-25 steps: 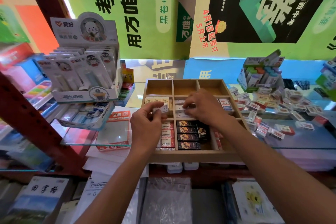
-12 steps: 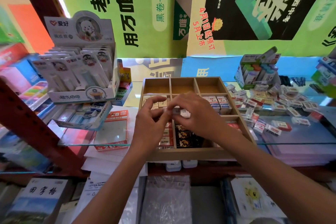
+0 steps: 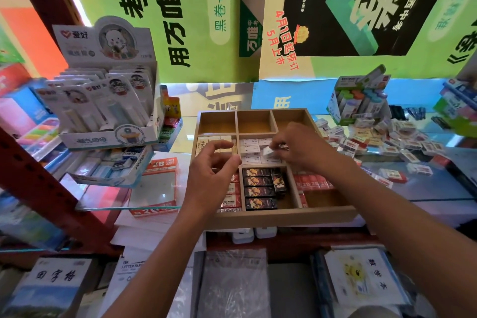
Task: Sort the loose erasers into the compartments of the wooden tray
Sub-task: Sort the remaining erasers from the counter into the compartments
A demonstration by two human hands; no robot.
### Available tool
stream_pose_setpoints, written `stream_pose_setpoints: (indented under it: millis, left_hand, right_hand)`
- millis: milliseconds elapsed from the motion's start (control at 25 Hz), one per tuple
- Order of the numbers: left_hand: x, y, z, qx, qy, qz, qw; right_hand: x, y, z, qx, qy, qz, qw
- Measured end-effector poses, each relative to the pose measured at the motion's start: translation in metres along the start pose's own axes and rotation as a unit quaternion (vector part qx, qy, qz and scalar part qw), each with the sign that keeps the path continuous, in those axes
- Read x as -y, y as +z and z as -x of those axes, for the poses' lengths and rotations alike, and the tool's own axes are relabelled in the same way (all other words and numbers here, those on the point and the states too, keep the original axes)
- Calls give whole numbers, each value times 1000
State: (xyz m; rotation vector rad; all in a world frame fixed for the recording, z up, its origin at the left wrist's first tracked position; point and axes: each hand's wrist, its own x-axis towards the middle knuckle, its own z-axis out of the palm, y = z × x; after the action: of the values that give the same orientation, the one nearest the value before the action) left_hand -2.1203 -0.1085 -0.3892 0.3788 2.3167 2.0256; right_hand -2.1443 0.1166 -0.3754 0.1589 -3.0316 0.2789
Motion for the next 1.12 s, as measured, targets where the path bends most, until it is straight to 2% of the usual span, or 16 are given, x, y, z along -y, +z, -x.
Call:
stream_pose_setpoints:
  millis: [360, 480, 680, 720, 800, 920, 1000, 1120]
  left_hand:
    - [-2, 0, 0, -9, -12, 6, 1000]
    - [0, 1, -2, -10, -3, -8, 1000]
    - [5, 7, 0, -3, 47, -128, 991]
    - [5, 9, 1, -1, 58, -168, 984]
    - [6, 11, 3, 2, 83, -248, 965]
    - [2, 28, 9, 4, 178, -363, 915]
    - [-4, 56, 15, 6, 237, -385, 892]
    - [-18, 117, 17, 20, 275, -374, 886]
  right_hand:
    - [11, 3, -12, -21, -9, 35, 999]
    - [16, 9, -7, -54, 20, 69, 996]
    - [8, 3, 7, -32, 31, -9, 999]
    - [5, 1, 16, -45, 16, -16, 999]
    - [-3, 3, 41, -125, -23, -46, 991]
    - [-35, 6, 94, -236, 1, -106, 966]
    - [-66, 8, 125, -269, 38, -110, 956]
    - [-118, 12, 158, -312, 81, -123, 938]
